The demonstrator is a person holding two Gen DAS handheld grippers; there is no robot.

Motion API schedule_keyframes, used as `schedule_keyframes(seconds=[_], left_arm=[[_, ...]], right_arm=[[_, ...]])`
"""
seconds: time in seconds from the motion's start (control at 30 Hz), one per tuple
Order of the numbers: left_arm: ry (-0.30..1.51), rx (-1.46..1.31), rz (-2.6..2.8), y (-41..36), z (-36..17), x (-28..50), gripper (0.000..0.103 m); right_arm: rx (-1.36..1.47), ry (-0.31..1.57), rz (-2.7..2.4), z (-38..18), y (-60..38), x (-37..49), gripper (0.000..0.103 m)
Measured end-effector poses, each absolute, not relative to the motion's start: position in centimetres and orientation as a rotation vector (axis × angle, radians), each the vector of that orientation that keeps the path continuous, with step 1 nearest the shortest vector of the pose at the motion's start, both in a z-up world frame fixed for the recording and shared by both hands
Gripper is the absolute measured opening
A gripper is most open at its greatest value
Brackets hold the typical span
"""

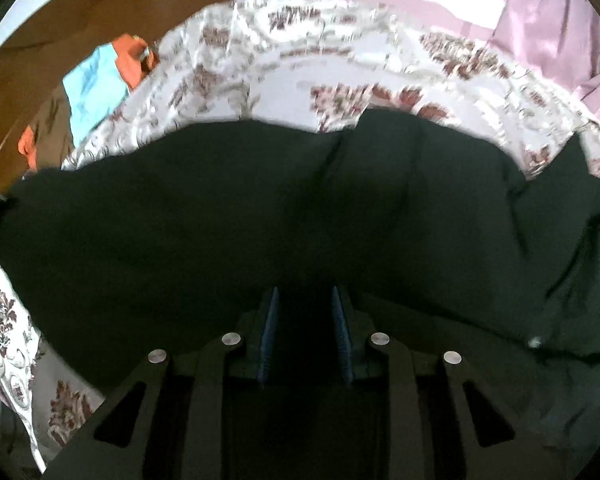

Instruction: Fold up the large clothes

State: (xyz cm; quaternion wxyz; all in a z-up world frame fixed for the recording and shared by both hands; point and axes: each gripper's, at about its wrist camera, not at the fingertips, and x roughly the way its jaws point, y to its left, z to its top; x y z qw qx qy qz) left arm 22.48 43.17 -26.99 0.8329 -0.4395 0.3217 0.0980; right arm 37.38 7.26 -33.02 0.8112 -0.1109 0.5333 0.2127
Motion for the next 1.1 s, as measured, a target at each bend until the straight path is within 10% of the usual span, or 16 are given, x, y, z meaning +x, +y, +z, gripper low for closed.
schedule_keyframes(seconds=[0.6, 1.1], left_arm=[[0.66, -0.292, 0.003, 27.8, -13.4, 29.5, 0.006], [0.866, 0.623, -0.328, -3.5, -25.4, 30.7, 0.006]], right_arm=[[0.058, 1.197, 0.515, -32.8, 4.5, 36.8, 0.026], [0.524, 1.217, 0.317, -30.1, -24.1, 31.9, 0.04]])
